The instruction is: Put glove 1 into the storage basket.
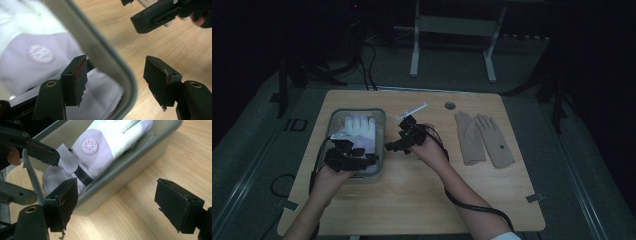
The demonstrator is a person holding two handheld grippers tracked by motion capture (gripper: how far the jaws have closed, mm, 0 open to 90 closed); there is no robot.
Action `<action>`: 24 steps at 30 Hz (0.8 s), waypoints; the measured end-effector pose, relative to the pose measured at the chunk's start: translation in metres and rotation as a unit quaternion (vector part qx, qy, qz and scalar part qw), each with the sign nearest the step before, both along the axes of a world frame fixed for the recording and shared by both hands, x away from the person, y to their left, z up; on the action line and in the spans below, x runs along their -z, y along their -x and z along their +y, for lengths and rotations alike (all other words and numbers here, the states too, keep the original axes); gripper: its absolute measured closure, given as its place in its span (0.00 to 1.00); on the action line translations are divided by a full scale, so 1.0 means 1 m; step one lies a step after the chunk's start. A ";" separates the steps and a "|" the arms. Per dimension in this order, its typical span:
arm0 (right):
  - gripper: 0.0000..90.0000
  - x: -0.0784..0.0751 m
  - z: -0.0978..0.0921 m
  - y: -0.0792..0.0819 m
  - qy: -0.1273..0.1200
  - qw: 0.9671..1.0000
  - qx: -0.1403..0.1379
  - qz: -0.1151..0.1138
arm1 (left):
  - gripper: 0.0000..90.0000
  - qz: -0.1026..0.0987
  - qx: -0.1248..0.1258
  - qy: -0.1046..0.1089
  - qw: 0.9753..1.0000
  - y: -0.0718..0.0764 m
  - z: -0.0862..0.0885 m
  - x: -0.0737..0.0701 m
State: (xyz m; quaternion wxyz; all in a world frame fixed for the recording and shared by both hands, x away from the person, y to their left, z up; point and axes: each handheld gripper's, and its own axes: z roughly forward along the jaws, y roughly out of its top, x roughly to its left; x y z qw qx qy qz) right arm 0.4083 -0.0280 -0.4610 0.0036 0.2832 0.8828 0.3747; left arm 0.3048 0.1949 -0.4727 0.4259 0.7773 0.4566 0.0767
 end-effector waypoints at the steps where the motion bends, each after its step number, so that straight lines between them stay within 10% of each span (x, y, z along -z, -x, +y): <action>1: 0.21 -0.001 -0.004 0.001 0.000 1.000 0.000 -0.003 | 0.40 -0.004 0.004 0.005 1.000 0.001 -0.005 -0.001; 16: 0.18 0.002 -0.064 0.006 -0.002 0.999 0.021 -0.026 | 0.16 -0.055 0.077 0.048 0.994 0.009 -0.069 0.001; 24: 0.17 0.009 -0.102 0.005 0.005 0.998 0.039 -0.041 | 0.08 -0.058 0.111 0.074 0.989 0.013 -0.094 0.028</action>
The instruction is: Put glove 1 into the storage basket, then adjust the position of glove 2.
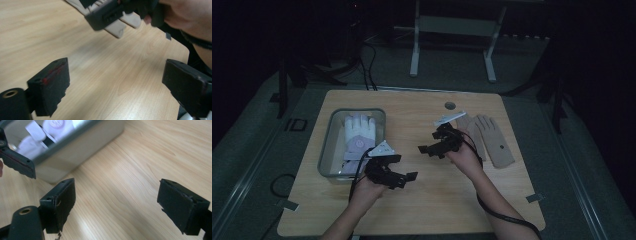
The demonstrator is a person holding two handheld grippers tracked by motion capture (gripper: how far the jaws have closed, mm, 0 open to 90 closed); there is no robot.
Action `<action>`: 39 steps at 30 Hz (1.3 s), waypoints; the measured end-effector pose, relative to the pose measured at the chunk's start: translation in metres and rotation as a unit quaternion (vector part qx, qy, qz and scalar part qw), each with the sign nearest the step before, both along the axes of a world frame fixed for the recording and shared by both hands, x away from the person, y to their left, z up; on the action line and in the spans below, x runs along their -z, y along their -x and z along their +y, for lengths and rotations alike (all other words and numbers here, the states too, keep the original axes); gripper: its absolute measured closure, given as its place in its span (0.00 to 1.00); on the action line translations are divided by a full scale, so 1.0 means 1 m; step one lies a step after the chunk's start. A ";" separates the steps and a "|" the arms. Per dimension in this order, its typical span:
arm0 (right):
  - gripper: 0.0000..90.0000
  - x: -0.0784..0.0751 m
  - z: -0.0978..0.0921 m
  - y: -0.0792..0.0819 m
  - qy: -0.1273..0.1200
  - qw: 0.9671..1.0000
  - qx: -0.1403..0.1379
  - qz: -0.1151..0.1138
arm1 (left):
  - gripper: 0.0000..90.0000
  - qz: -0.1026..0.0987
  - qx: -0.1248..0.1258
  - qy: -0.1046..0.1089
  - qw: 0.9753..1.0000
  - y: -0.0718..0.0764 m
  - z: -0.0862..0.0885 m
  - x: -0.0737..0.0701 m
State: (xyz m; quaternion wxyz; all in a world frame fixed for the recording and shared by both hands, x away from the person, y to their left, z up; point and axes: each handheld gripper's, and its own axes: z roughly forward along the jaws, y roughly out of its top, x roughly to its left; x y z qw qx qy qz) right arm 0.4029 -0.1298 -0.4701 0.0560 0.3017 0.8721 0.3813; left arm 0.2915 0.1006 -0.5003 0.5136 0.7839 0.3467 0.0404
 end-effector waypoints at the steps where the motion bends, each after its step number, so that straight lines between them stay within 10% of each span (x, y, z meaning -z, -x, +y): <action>1: 0.17 0.002 -0.004 0.000 0.002 1.000 0.003 0.001 | 0.08 -0.005 0.001 0.003 1.000 0.001 -0.003 0.004; 15: 0.16 0.023 -0.059 0.007 0.025 0.999 0.029 -0.029 | 0.03 -0.036 0.021 -0.023 0.999 0.007 -0.034 0.053; 26: 0.16 0.046 -0.104 0.004 0.016 0.997 0.053 -0.048 | 0.03 -0.086 -0.021 -0.057 0.994 0.009 -0.031 0.068; 39: 0.12 0.052 -0.140 -0.007 0.021 0.989 0.128 -0.066 | 0.03 -0.082 -0.020 -0.044 0.995 0.008 -0.029 0.074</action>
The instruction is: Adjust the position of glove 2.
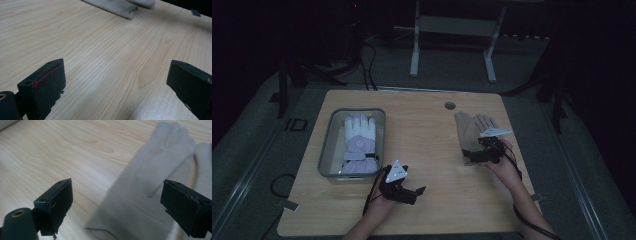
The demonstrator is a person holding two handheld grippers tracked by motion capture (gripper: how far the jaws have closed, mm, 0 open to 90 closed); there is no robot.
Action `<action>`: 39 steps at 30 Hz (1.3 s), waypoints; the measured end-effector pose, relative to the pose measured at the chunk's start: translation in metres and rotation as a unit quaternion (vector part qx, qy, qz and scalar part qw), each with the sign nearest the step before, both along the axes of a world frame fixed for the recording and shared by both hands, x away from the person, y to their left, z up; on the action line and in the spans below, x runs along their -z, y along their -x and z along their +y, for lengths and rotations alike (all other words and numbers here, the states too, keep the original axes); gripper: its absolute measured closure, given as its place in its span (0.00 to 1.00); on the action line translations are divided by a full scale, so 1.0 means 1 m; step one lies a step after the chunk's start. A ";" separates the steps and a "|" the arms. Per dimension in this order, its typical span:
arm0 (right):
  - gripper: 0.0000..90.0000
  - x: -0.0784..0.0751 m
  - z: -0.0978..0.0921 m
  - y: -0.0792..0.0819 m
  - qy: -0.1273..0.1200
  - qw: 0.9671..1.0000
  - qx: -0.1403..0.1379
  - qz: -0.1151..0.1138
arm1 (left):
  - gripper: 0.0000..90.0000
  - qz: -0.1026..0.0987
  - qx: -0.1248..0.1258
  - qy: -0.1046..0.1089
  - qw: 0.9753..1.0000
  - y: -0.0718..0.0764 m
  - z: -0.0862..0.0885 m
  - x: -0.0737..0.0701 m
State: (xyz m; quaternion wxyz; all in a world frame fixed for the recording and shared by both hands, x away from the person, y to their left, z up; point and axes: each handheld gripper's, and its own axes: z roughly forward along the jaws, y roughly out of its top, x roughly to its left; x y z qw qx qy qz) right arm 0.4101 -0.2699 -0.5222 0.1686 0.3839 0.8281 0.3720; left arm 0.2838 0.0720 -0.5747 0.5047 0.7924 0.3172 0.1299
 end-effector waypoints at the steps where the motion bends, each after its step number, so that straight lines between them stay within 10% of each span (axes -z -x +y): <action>1: 0.12 0.000 -0.002 -0.003 -0.002 1.000 -0.001 0.000 | 0.03 -0.001 -0.001 0.000 1.000 0.000 0.000 0.000; 15: 0.30 -0.010 -0.020 -0.051 0.005 0.999 0.030 -0.017 | 0.03 -0.005 0.000 0.002 1.000 0.002 0.001 0.000; 27: 0.34 0.015 -0.007 -0.082 0.041 0.998 0.043 0.017 | 0.03 0.000 0.001 0.007 1.000 0.000 0.003 0.001; 39: 0.76 0.026 0.013 -0.072 0.045 0.996 0.069 0.036 | 0.03 -0.002 0.006 0.006 1.000 0.001 0.002 0.001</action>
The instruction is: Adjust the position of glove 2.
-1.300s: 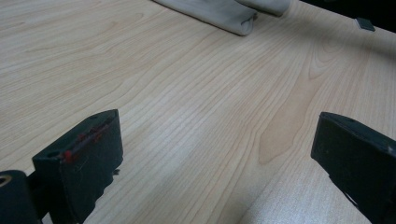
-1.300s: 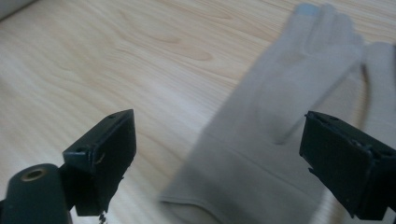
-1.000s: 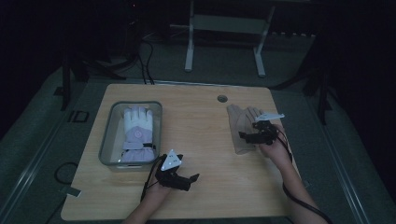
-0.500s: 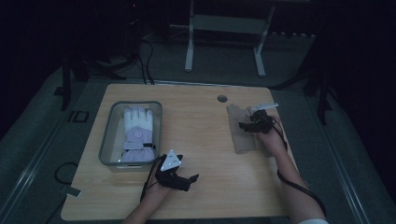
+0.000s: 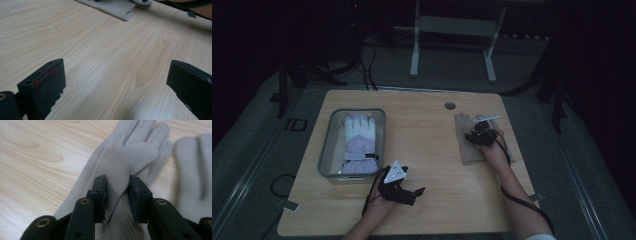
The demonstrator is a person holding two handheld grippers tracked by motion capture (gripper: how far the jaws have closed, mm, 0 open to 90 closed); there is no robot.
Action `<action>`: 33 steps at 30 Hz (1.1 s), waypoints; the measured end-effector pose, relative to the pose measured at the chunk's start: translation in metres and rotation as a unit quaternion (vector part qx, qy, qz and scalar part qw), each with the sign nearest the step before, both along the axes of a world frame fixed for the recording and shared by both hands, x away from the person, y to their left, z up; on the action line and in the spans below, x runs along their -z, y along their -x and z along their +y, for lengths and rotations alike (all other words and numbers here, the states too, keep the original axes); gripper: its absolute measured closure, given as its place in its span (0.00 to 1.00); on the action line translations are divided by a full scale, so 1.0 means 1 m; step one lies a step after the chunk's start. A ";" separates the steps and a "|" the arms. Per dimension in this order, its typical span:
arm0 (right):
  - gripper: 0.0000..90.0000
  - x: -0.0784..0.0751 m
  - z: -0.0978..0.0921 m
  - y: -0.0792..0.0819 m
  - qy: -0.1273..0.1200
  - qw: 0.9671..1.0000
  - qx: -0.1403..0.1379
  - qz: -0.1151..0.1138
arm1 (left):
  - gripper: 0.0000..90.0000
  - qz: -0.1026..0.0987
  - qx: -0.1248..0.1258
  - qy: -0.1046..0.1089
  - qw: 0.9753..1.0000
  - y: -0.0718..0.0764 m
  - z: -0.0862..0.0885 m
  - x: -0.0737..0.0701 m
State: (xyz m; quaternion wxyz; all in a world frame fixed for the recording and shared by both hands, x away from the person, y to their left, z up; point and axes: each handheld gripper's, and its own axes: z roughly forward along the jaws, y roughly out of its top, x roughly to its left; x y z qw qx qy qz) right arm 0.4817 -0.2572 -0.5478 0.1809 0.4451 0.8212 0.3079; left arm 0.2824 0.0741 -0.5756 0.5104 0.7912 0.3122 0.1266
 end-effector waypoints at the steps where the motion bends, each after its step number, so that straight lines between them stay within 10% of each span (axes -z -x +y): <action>1: 0.77 0.001 0.004 0.002 -0.004 1.000 0.003 0.000 | 0.03 0.001 0.000 0.000 1.000 0.000 0.000 0.000; 12: 0.87 -0.002 0.041 0.023 -0.029 0.999 0.015 0.006 | 0.03 0.002 0.000 0.001 1.000 0.000 0.001 0.000; 26: 0.87 -0.026 0.092 0.067 -0.119 0.992 0.048 -0.008 | 0.03 -0.005 -0.002 0.005 1.000 0.002 0.003 -0.002; 33: 0.86 -0.009 0.110 0.075 -0.104 0.993 0.050 0.002 | 0.03 -0.008 -0.003 0.004 1.000 0.003 0.003 -0.002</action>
